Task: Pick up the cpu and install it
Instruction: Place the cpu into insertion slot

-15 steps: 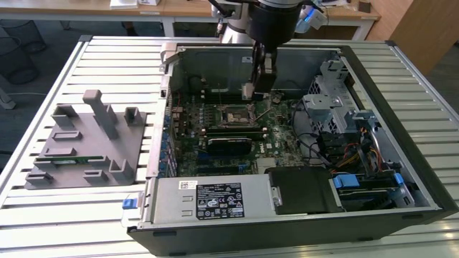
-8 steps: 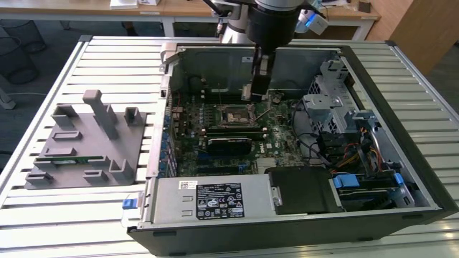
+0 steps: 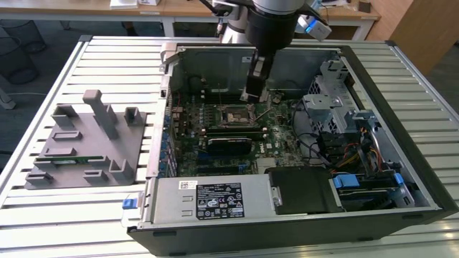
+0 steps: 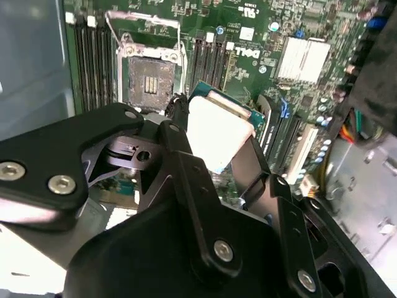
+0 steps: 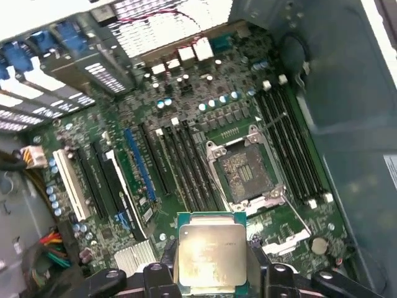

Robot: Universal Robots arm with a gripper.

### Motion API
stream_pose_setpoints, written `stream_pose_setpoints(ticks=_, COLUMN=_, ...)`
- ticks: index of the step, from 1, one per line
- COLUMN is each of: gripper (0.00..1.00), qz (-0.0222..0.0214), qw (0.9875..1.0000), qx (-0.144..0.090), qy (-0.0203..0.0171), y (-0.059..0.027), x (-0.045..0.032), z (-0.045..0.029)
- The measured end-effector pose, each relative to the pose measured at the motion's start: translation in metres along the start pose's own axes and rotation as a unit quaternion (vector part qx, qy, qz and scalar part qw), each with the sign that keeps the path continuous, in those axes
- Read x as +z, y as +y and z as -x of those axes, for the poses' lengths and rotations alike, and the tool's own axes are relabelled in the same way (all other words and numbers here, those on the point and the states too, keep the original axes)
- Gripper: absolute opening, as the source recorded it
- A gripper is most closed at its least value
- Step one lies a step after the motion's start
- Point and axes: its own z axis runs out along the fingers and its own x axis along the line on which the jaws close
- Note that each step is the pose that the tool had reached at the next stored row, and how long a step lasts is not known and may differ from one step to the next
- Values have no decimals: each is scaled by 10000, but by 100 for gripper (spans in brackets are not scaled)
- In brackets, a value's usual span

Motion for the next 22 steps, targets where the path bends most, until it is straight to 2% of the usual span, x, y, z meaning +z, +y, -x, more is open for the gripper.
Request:
stream_pose_setpoints(ticks=1, gripper=53, qz=-3, qw=9998, qx=180, qy=-5, y=0, x=12, z=0)
stream_pose_setpoints(ticks=5, gripper=53, qz=-9, qw=9985, qx=540, qy=-13, y=-1, x=35, z=-1)
stream_pose_setpoints(ticks=9, gripper=53, qz=-15, qw=9959, qx=906, qy=-23, y=-1, x=59, z=-1)
stream_pose_setpoints(ticks=10, gripper=53, qz=-18, qw=9941, qx=1085, qy=-27, y=-2, x=71, z=-1)
stream_pose_setpoints(ticks=12, gripper=53, qz=-21, qw=9920, qx=1263, qy=-31, y=-2, x=82, z=-1)
stream_pose_setpoints(ticks=15, gripper=53, qz=-25, qw=9882, qx=1533, qy=-39, y=-2, x=101, z=-2)
stream_pose_setpoints(ticks=19, gripper=53, qz=-31, qw=9819, qx=1892, qy=-47, y=-3, x=124, z=-2)
stream_pose_setpoints(ticks=21, gripper=53, qz=-34, qw=9783, qx=2069, qy=-52, y=-3, x=136, z=-2)
stream_pose_setpoints(ticks=22, gripper=53, qz=-37, qw=9744, qx=2248, qy=-56, y=-4, x=147, z=-3)
